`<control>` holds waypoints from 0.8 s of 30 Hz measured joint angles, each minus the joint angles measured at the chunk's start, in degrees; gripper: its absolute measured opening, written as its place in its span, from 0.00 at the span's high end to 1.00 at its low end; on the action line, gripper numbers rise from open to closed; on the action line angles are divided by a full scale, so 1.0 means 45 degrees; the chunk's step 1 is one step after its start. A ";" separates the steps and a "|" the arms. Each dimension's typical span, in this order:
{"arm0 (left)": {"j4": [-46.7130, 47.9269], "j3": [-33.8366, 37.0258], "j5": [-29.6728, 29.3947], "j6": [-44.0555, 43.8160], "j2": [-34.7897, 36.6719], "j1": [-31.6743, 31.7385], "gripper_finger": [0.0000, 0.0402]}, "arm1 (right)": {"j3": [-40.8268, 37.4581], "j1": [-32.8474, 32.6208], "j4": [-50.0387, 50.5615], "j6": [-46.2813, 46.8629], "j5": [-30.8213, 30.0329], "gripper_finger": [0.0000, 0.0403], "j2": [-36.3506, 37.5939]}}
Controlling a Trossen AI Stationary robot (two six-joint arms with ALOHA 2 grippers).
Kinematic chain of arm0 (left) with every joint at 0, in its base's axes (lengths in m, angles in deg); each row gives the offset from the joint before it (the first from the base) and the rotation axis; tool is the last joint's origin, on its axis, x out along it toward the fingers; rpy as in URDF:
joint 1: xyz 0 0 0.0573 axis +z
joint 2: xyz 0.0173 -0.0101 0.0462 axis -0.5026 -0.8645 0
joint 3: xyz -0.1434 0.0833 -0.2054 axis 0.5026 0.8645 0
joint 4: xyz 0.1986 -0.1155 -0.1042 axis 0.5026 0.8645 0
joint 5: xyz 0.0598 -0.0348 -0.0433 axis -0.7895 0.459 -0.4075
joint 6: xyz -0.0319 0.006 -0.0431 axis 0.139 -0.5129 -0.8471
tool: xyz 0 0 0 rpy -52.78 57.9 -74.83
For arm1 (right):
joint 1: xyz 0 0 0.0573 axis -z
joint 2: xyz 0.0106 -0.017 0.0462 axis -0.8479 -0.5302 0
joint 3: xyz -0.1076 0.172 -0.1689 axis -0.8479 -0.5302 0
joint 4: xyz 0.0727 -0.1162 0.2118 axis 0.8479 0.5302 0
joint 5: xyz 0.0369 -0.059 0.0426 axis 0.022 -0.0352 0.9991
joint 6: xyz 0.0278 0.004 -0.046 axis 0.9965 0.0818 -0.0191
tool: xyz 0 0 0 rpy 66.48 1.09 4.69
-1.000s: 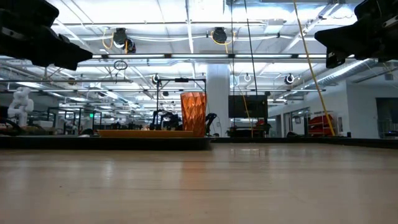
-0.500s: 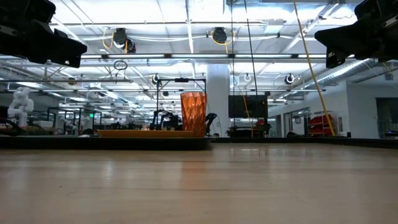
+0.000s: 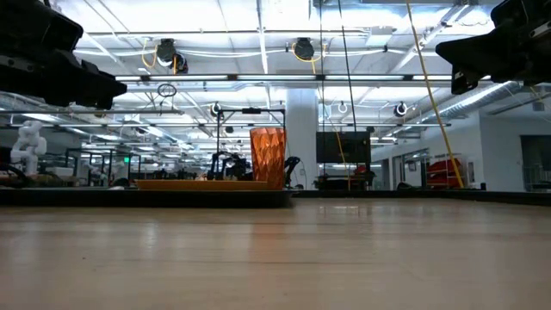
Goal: Pick and place plate/cup/fork/spoon on tray
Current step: Return to Home Position
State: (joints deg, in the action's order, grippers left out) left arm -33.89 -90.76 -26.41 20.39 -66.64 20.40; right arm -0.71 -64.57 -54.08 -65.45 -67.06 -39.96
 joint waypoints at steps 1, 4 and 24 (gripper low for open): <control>0.0005 0.0000 0.0004 0.0013 0.0000 0.0122 0.98 | 0.0000 0.0004 0.0000 0.0000 0.0000 1.00 0.0000; 0.0011 0.0000 0.0136 0.0096 0.0000 0.0489 0.98 | 0.0000 0.0002 0.0000 0.0000 0.0000 1.00 0.0000; 0.0448 0.0000 0.0724 0.0595 0.0000 0.2575 0.98 | 0.0005 0.0005 0.0000 -0.0004 0.0000 1.00 0.0000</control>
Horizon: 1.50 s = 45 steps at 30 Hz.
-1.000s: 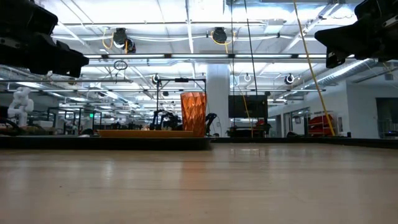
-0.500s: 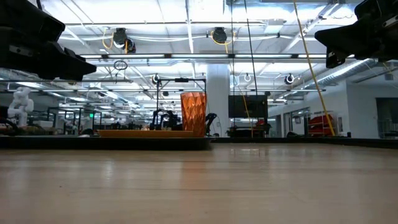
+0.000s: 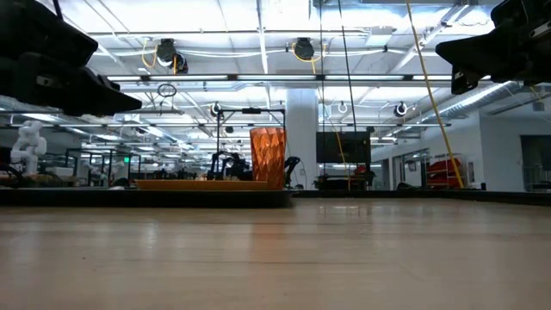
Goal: Pick and place plate/cup/fork/spoon on tray
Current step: Return to Home Position
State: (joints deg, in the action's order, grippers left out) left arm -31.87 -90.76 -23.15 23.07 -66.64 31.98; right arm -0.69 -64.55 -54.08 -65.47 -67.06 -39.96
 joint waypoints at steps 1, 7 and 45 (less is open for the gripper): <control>-0.0023 0.0000 0.0004 -0.0010 0.0000 0.0114 0.98 | 0.0000 -0.0005 0.0000 0.0002 0.0000 1.00 0.0000; -0.0404 0.0000 0.0617 -0.0289 0.0585 0.0619 0.99 | 0.0000 -0.0005 0.0000 0.0002 0.0000 1.00 0.0000; 0.0654 0.0209 0.1064 -0.0624 0.3381 0.0819 0.93 | 0.0000 -0.0005 0.0000 0.0002 -0.0005 1.00 0.0005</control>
